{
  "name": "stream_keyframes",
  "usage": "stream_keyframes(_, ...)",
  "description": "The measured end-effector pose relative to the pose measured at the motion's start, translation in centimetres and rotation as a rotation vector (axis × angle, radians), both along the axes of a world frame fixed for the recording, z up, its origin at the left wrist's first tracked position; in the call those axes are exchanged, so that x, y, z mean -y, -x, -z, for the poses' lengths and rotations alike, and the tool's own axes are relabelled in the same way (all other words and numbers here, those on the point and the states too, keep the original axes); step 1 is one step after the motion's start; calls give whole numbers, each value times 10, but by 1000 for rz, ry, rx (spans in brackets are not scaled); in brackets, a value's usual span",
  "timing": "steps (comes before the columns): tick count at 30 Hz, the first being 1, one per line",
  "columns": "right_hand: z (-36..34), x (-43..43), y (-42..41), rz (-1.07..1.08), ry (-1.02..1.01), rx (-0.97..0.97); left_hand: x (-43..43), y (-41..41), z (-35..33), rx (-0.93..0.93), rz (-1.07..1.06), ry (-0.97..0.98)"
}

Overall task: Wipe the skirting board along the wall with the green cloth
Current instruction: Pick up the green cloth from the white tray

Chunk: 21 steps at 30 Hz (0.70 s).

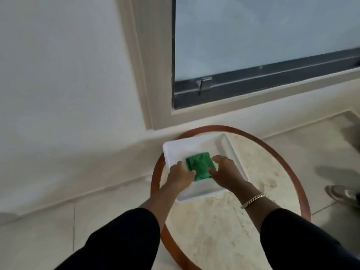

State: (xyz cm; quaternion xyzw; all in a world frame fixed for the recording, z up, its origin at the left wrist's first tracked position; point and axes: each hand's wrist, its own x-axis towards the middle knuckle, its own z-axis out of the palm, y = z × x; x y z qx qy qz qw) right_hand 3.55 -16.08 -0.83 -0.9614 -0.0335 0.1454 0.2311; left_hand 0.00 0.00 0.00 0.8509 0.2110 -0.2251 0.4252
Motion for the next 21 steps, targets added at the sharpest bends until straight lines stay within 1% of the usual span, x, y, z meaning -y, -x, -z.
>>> stream_keyframes(2,21,2,-11,31,23,-22,19,-12,22,-16,-96,45)
stream_keyframes(4,39,2,-19,109,36,-98,36,-23,43,-23,-220,91)
stream_keyframes(7,67,2,-22,202,-24,-166,49,-33,67,-24,-390,87)
stream_keyframes(10,79,3,-23,293,-151,-128,52,-36,73,47,-540,90)
stream_keyframes(15,59,-2,-3,361,-369,-25,41,-10,52,210,-620,189)
stream_keyframes(19,22,-38,31,369,-451,42,5,28,20,337,-664,254)
stream_keyframes(21,4,-69,54,351,-485,70,-24,55,11,361,-712,279)
